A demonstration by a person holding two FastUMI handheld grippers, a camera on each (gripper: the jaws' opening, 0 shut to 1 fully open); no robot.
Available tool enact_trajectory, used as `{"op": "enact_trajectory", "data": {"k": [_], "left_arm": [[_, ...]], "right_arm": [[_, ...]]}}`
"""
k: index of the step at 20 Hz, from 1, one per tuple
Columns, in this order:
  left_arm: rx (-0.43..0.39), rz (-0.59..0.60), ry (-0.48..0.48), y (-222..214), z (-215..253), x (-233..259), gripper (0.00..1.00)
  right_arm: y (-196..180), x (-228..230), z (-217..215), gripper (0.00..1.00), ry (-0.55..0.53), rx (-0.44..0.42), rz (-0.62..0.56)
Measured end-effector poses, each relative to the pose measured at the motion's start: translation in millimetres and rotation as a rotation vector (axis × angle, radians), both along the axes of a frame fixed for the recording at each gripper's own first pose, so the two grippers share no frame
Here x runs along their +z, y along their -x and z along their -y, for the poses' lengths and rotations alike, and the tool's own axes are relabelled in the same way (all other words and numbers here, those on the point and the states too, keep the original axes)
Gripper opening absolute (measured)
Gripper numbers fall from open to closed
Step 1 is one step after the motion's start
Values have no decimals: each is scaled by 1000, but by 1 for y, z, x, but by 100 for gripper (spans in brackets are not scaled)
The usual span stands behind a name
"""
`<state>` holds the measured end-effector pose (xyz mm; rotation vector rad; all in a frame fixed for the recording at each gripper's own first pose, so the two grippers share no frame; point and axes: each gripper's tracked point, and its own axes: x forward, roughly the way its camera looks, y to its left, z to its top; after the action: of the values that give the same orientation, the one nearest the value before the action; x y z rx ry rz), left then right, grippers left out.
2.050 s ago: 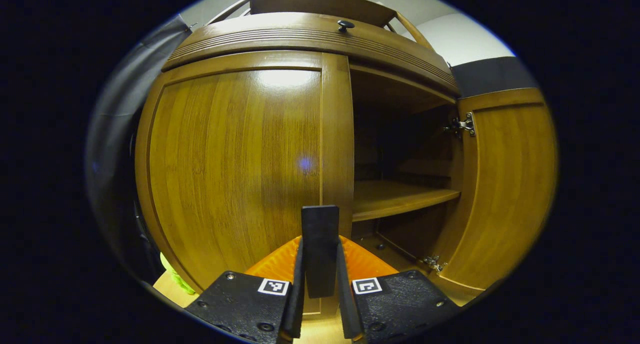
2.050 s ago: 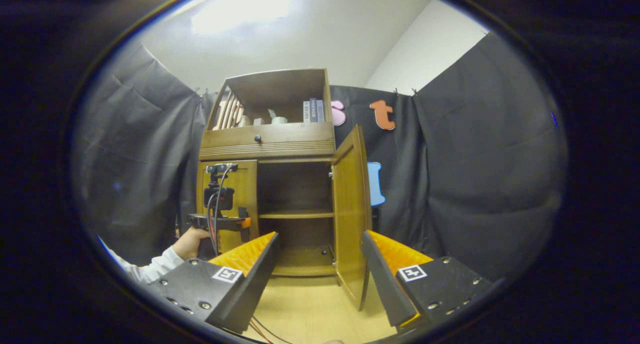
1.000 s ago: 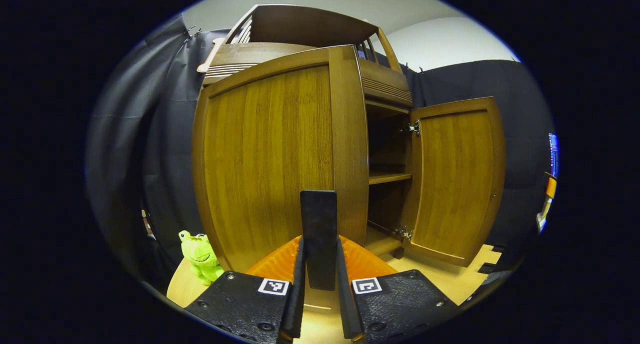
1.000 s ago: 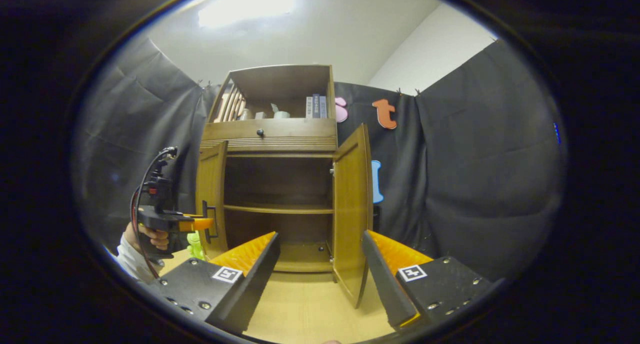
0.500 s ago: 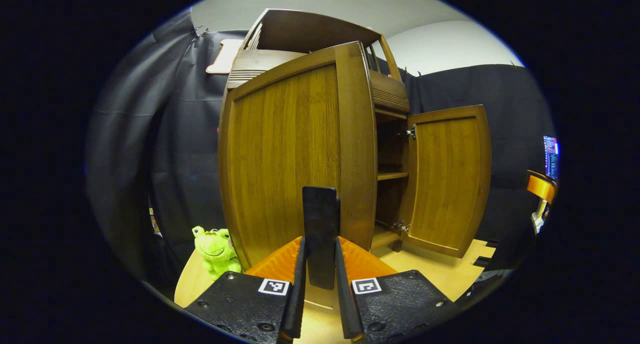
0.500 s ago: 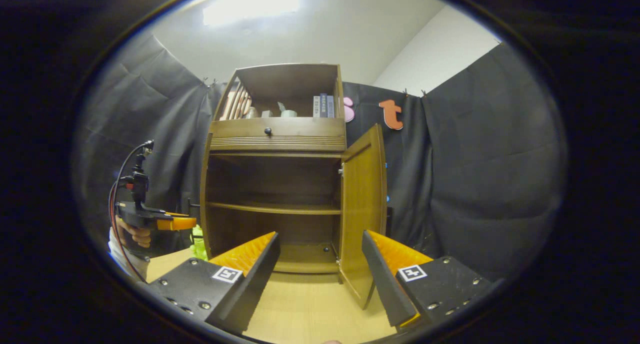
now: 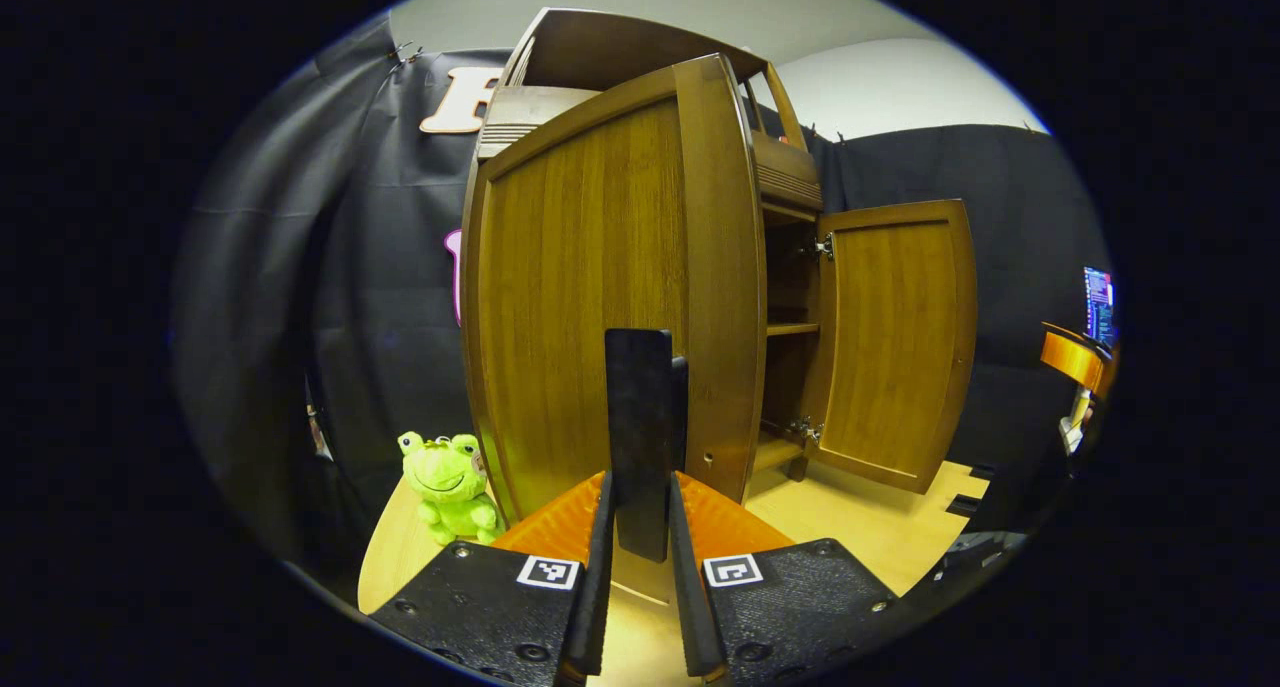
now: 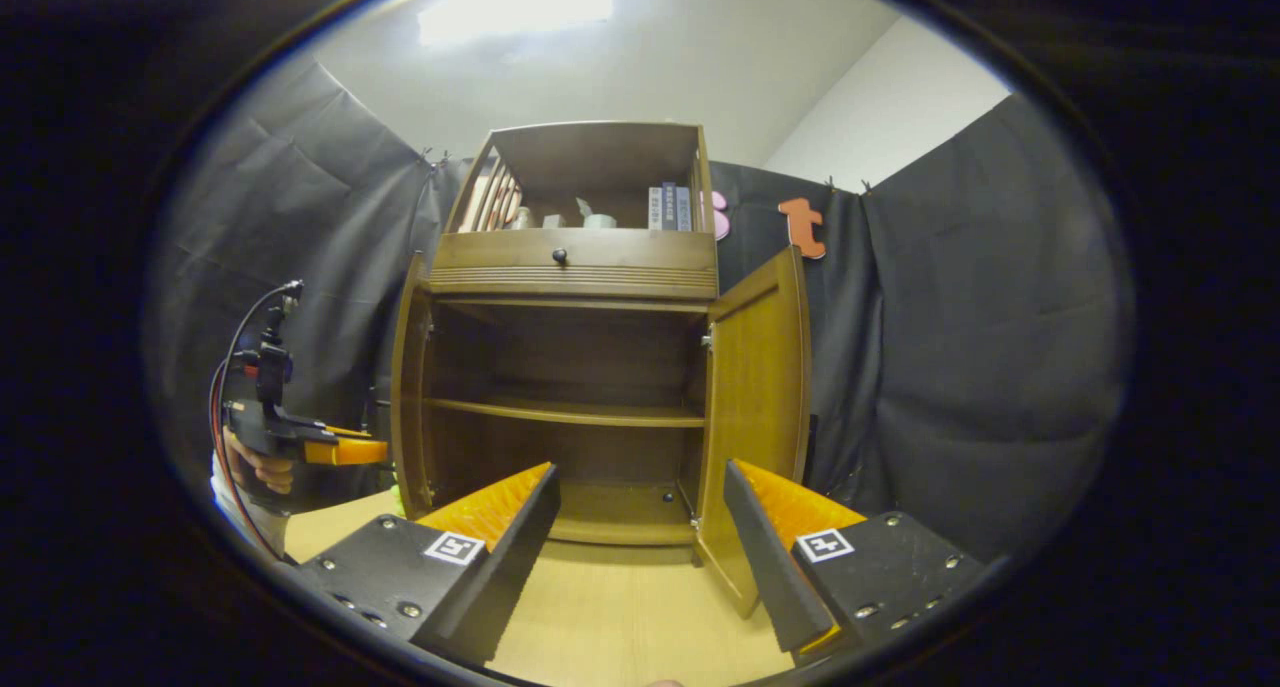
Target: Open the right door of the double-door shoe cabinet with the right hand, and open the left door with the left hand.
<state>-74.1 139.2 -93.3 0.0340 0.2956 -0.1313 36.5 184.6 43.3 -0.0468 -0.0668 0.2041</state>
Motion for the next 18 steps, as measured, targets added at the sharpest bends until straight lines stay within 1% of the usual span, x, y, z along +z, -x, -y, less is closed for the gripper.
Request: {"op": "enact_trajectory", "data": {"k": [2,3,5,8,9,11,15,17,18], "left_arm": [[8,0,5,3,-4,0,31],[12,1,1,5,-6,-1,29],[26,7,-10,10,-12,2,30],[57,14,-37,19,-27,5,27],[71,18,-51,21,-33,5,25],[106,22,-102,24,-49,5,26],[191,39,-156,31,-85,10,26],[231,54,-199,37,-110,12,20],[241,61,-205,38,-117,13,14]], "right_arm": [[1,0,-2,98,-2,2,3],[2,1,-2,98,-2,3,4],[2,-1,-6,98,2,9,2],[0,-2,-10,97,5,17,-3],[-1,-3,-10,98,5,18,-5],[-1,-5,-12,98,5,18,-9],[-6,-6,-14,97,15,2,-13],[-7,-9,-17,98,12,3,-15],[-8,-9,-19,98,11,4,-16]]}}
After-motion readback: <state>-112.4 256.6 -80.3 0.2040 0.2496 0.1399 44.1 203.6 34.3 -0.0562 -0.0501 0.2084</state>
